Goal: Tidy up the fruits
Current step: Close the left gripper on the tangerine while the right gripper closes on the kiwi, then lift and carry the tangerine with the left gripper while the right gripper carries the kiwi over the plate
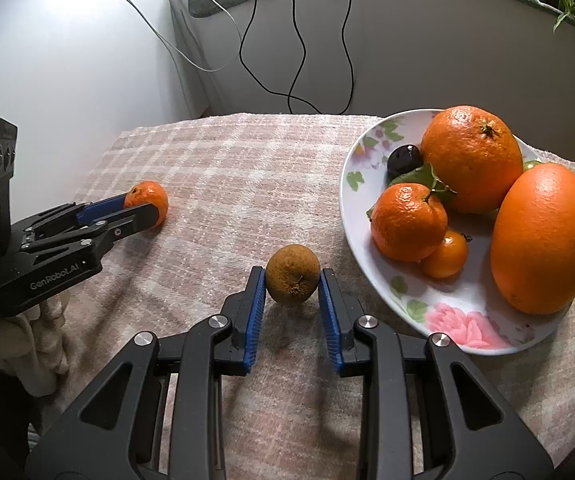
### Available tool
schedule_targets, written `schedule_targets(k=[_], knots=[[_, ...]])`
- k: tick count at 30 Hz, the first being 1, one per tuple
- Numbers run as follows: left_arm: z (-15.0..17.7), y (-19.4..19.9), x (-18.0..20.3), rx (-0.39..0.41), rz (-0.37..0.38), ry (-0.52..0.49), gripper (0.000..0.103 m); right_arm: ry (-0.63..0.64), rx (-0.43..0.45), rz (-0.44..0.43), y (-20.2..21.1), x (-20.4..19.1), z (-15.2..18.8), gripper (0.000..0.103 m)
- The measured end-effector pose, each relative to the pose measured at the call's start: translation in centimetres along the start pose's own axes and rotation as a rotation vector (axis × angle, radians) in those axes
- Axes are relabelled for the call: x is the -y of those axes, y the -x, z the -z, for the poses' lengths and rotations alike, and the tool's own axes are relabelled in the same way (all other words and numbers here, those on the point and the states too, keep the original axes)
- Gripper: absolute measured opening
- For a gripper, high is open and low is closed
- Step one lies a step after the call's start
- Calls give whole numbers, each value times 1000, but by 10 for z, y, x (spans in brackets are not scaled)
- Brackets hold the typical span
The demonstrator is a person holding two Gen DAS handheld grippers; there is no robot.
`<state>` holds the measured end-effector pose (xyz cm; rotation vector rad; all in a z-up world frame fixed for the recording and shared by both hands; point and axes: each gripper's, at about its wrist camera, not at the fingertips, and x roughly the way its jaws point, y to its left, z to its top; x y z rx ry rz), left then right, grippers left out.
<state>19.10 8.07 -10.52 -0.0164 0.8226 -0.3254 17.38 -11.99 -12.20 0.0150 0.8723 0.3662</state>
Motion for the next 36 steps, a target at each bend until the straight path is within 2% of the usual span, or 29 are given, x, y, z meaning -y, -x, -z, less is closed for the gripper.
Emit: schedule_targets(k=[7,15,36], knots=[[-3,7,8,7,14,6,37,1,14,-42,25,9,6,28],[-14,9,36,18,34,-22,37,-23,33,-71,61,41,17,28],[-50,-20,108,18,116,-58,37,-75,117,-21,113,115,17,28]])
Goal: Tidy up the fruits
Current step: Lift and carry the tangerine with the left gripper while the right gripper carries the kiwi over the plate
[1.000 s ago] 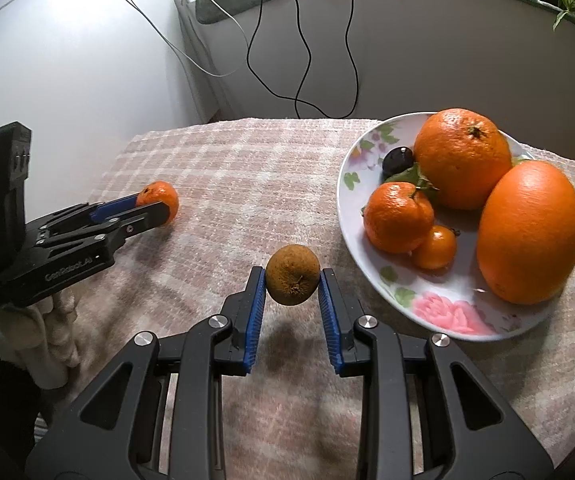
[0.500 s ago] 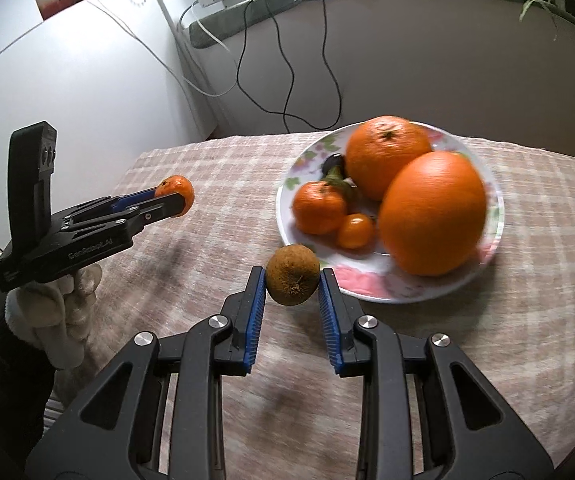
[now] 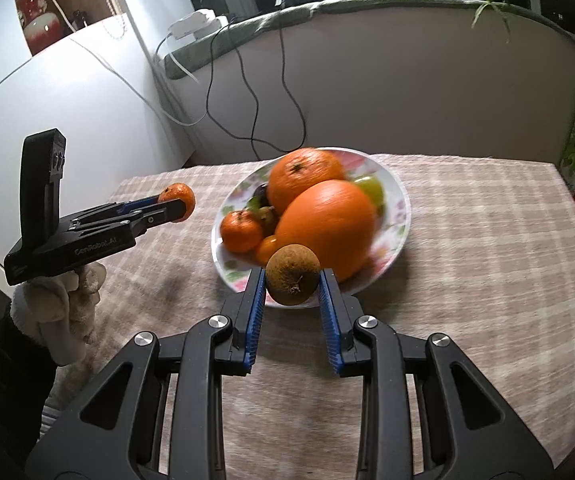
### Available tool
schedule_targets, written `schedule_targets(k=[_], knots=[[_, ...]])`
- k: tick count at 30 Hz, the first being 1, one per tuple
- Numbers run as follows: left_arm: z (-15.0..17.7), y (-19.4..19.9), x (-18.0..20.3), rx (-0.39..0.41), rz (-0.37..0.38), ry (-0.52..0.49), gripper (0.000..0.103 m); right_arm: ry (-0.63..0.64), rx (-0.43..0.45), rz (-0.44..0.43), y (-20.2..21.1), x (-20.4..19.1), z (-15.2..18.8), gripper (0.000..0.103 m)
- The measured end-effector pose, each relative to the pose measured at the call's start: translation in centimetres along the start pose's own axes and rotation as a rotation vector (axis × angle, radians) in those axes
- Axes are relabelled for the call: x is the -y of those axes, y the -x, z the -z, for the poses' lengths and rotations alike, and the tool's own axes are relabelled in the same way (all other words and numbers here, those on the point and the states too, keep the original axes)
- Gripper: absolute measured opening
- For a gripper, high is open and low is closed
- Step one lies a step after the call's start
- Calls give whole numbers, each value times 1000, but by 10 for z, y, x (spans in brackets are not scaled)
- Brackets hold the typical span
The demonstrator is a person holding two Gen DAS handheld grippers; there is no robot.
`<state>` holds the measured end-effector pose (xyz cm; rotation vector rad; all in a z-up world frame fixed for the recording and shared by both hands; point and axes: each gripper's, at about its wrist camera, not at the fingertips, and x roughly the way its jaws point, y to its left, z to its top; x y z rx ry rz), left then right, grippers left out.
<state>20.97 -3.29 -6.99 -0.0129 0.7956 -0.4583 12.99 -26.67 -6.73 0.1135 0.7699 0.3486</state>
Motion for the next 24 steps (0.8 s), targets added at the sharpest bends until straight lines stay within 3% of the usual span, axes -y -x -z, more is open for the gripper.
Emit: schedule_targets(k=[10,24], knots=[[-14,-20,14,-16,10,-1,37,1,45,22,1,36,-30,28],[-23,-34,17,-31,6,0,37,51,-4,-3,-55,56,-79,28]])
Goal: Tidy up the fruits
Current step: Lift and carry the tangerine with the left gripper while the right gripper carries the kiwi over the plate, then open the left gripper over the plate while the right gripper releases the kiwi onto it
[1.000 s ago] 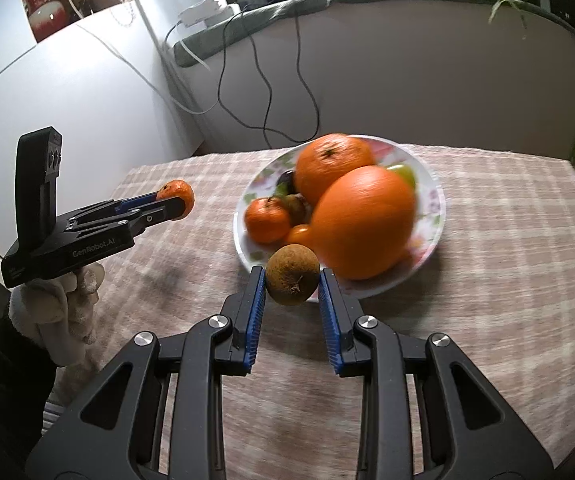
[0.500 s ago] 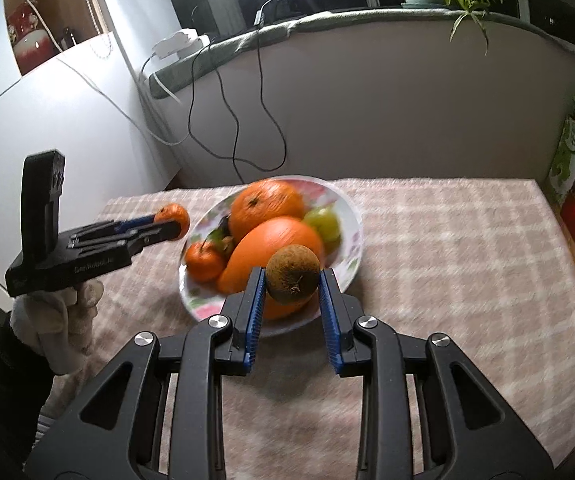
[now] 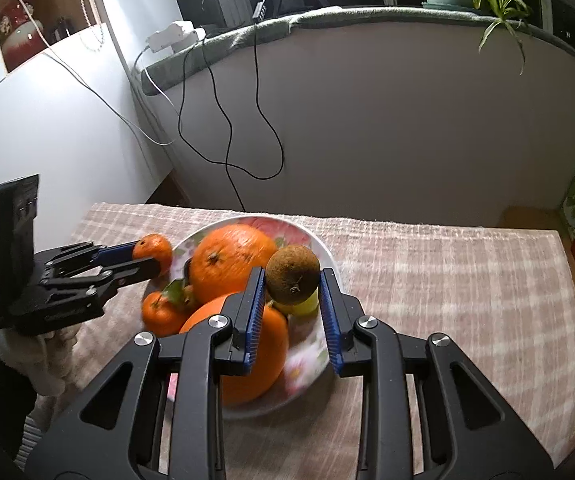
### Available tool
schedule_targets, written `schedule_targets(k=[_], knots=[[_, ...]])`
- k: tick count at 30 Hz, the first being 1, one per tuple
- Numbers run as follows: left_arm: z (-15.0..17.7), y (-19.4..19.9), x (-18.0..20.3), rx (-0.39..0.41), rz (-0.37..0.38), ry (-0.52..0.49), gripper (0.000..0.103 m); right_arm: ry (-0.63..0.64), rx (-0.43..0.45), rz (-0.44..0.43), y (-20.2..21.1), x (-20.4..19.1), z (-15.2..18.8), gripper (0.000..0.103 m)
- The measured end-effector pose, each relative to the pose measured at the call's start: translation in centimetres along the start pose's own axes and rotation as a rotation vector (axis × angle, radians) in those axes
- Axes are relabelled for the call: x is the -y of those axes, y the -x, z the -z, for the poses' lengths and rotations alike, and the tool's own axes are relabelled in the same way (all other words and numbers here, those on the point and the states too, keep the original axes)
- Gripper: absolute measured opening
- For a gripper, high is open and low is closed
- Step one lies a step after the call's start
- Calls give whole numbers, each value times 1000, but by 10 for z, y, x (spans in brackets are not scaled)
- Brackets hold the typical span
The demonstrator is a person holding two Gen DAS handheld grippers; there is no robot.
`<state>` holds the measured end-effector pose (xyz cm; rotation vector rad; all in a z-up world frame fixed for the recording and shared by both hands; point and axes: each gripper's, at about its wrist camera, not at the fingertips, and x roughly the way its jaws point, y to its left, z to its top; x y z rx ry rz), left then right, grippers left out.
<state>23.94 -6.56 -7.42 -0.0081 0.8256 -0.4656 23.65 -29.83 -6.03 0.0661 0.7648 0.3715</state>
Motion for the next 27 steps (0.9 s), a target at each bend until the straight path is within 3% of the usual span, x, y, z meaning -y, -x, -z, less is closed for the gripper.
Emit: schedule_targets(k=[21,22,24,27], knots=[[-1,-8,10,-20,10,-39,37,58,-42,-12,-35,-5,-15,29],[-1,-9,11,-22,10,-40,37,62,-41,-13,-35,-6,-16,31],[-1,-10,11,-23,8,-41,38,68,-36,-7,-34,-8,-17,44],[-1,-10,12,-24,8,-39,38,81,-25,-4,-31,-11,-17,50]])
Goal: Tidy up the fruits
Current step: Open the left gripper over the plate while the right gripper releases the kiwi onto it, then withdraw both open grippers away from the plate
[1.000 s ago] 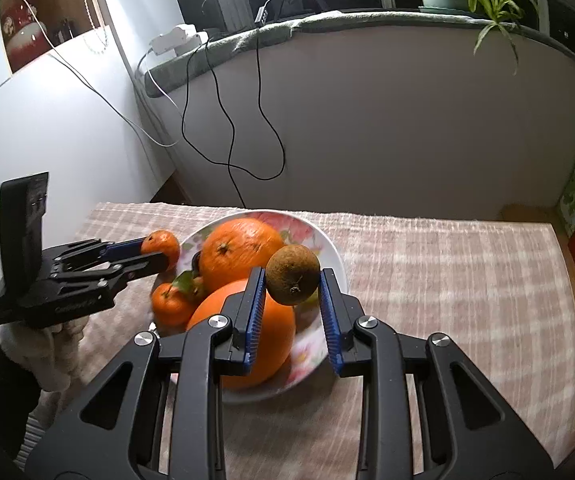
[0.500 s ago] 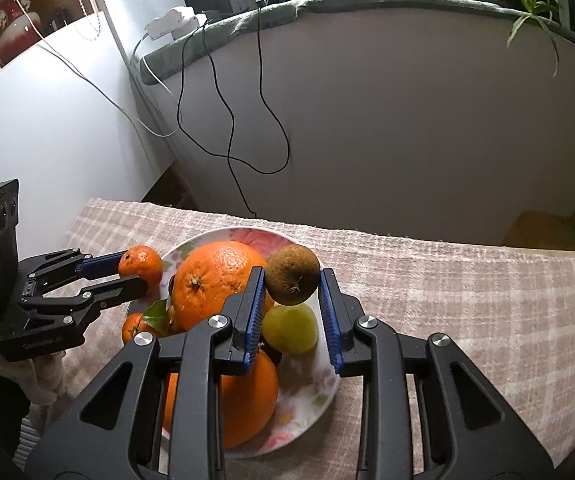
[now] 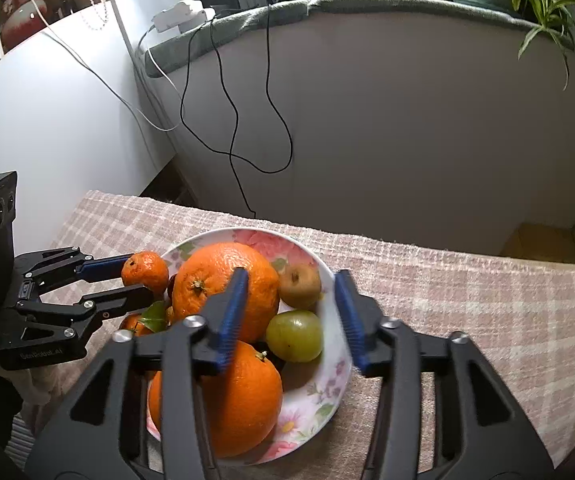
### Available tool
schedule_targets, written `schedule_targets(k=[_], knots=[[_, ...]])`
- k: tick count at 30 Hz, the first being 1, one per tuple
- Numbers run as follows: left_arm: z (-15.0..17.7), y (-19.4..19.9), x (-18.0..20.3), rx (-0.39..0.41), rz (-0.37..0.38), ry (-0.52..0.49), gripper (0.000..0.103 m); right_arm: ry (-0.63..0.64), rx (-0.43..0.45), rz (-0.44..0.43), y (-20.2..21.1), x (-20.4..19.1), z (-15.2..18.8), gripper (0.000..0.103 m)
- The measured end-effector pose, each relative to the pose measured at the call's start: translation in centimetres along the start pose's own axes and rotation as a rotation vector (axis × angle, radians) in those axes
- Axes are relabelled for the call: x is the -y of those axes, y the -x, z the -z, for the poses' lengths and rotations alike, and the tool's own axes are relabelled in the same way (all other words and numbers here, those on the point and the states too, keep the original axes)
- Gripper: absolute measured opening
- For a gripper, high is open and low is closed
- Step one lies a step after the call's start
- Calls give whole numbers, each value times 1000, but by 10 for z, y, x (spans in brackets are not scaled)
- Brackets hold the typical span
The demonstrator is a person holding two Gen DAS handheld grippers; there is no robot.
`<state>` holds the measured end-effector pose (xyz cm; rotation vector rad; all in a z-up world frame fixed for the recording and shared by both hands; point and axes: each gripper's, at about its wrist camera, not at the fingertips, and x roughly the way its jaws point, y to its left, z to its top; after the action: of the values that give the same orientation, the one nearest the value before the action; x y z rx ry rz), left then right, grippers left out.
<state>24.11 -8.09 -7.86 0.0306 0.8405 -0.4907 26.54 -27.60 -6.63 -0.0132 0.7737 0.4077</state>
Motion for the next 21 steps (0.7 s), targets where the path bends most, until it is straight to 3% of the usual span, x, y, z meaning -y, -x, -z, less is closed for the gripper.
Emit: schedule_targets(k=[6,10,13,21], knots=[[0,1,1,-4,1,1,38,5,7,4,5,-2,0,53],[0,6,2,11,0,0,54,10,15,15,10,-4,2,57],[-1,10,3,19,-4,-1,54,14,23,26,15,-6,4,67],[5,26,12,32,-28,-34,54,21,31,38,29,-12,11,67]])
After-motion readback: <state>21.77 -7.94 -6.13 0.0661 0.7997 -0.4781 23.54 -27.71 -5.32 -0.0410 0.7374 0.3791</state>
